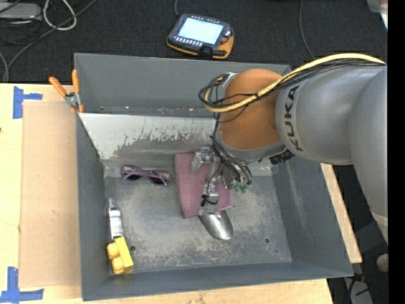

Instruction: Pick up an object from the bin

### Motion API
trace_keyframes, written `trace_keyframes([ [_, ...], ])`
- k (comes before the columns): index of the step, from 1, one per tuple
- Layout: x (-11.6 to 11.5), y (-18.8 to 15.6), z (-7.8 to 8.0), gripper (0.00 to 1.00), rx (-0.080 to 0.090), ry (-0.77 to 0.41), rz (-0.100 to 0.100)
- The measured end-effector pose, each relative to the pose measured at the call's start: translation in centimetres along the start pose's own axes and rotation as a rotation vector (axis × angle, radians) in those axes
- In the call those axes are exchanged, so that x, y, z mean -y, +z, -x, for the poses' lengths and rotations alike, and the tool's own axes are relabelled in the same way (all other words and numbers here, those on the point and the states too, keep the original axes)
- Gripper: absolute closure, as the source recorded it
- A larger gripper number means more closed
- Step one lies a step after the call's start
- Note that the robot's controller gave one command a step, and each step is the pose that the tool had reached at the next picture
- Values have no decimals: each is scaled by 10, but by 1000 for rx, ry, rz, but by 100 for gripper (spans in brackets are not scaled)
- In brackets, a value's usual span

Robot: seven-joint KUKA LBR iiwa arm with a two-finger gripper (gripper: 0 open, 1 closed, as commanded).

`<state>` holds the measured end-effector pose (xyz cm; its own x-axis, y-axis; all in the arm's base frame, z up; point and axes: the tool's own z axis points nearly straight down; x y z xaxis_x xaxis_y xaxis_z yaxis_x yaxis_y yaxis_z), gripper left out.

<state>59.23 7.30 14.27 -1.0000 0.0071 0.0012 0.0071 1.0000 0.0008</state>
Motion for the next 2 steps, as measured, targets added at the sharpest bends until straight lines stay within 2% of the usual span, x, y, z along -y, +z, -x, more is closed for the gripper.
trace_keyframes([
  [1,78,41,-33,0,-5,-140,0],
  [2,47,40,-34,100,5,-362,2],
])
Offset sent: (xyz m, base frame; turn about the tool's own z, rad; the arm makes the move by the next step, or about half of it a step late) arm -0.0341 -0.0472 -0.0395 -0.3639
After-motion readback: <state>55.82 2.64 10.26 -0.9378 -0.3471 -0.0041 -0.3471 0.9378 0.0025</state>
